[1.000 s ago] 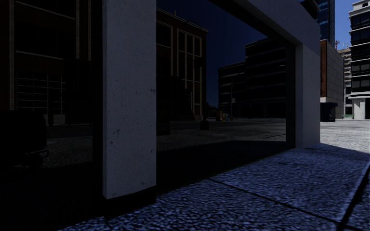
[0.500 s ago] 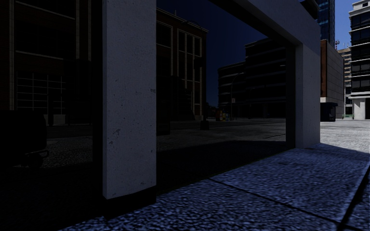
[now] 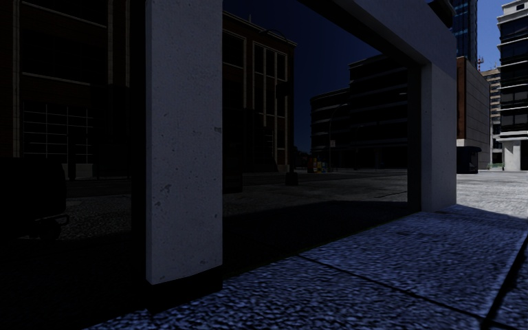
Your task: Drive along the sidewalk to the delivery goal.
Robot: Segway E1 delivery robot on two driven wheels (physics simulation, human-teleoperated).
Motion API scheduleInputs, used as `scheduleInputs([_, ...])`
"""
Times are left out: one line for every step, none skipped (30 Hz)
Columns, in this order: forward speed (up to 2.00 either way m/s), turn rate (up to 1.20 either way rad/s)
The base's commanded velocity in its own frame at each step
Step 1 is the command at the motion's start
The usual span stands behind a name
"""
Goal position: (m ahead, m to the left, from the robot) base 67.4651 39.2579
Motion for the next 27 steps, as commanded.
scheduleInputs([0.0, -0.27])
scheduleInputs([0.0, -0.27])
scheduleInputs([0.0, -0.27])
scheduleInputs([0.0, -0.27])
scheduleInputs([0.0, -0.27])
scheduleInputs([0.0, -0.27])
scheduleInputs([0.0, -0.27])
scheduleInputs([0.0, -0.27])
scheduleInputs([0.0, -0.27])
scheduleInputs([0.0, -0.27])
scheduleInputs([0.0, -0.27])
scheduleInputs([0.0, -0.27])
scheduleInputs([0.0, -0.27])
scheduleInputs([0.0, -0.27])
scheduleInputs([0.0, -0.27])
scheduleInputs([0.0, -0.27])
scheduleInputs([0.0, -0.27])
scheduleInputs([0.0, -0.27])
scheduleInputs([0.0, -0.27])
scheduleInputs([0.0, -0.27])
scheduleInputs([0.0, -0.27])
scheduleInputs([0.0, -0.27])
scheduleInputs([0.0, -0.27])
scheduleInputs([0.0, -0.27])
scheduleInputs([0.0, -0.27])
scheduleInputs([0.0, -0.27])
scheduleInputs([0.0, -0.27])
